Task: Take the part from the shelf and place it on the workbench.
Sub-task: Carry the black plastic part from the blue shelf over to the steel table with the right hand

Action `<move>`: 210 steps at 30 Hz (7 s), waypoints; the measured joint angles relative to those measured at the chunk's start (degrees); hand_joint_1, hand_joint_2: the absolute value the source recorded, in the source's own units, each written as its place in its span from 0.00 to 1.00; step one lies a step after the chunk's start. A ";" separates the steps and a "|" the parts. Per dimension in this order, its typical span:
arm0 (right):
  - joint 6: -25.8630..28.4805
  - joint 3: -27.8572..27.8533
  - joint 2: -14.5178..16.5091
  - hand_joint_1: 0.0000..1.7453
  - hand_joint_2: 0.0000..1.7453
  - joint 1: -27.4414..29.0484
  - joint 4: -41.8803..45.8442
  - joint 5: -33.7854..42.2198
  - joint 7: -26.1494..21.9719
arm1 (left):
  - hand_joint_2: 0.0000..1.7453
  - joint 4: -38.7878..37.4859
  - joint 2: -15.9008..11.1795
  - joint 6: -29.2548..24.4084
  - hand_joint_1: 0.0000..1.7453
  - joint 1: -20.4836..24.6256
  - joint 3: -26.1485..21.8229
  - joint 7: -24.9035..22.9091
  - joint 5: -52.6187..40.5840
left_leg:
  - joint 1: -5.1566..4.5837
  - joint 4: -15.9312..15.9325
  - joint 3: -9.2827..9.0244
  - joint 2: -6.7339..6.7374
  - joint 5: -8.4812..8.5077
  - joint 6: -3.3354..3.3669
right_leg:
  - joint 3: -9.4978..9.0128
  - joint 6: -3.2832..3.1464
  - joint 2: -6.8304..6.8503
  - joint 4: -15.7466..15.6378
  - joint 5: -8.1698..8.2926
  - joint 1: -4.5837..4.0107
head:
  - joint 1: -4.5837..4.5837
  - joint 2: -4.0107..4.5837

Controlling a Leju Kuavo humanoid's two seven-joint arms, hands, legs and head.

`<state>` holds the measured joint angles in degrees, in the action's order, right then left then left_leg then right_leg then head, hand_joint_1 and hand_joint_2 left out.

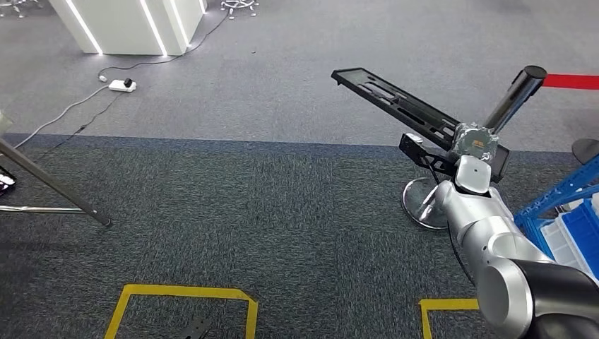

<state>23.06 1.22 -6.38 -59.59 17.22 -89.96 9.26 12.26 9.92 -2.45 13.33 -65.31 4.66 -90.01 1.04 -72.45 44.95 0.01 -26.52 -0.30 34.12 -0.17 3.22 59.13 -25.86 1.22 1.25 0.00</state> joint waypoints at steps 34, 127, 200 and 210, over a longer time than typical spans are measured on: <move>0.65 -1.38 -1.93 1.00 1.00 1.48 0.03 0.03 -1.48 | 1.00 0.00 0.29 -0.21 0.00 0.16 0.00 -0.32 0.00 | -0.88 11.81 -6.13 3.02 3.96 1.20 | -0.38 0.71 1.96 -0.11 -0.52 -0.54 | 0.12 0.00; 2.68 -6.46 -1.89 1.00 1.00 4.30 0.48 0.08 -2.23 | 1.00 0.00 -0.23 -1.22 0.00 -0.07 -2.02 0.67 0.11 | -0.58 12.93 -7.59 2.17 2.65 0.78 | 0.10 1.32 -0.44 -0.27 -0.48 -0.35 | 0.15 0.00; -9.66 -10.91 -6.52 1.00 1.00 -1.95 1.38 0.04 -9.79 | 1.00 0.00 0.28 -0.27 0.00 0.85 -2.35 -0.20 -0.02 | -0.55 13.90 -9.75 -0.56 2.03 2.81 | 5.20 2.62 -3.12 8.97 -2.32 0.05 | -0.06 0.00; -13.96 -5.31 -6.33 1.00 1.00 -6.67 1.65 0.07 -12.81 | 1.00 0.00 0.46 0.04 0.00 1.14 -1.89 -0.24 -0.02 | -0.77 4.84 -5.25 -0.54 -3.20 0.44 | 0.98 0.06 -3.12 -0.54 0.48 0.04 | 0.04 0.00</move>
<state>9.10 -4.09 -12.71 -66.26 18.87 -89.90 -3.55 12.26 10.38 -2.41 14.47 -67.19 4.42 -90.03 0.27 -67.61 39.70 -0.52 -29.72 0.14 35.11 -0.11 0.11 58.60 -25.39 1.26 1.29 0.00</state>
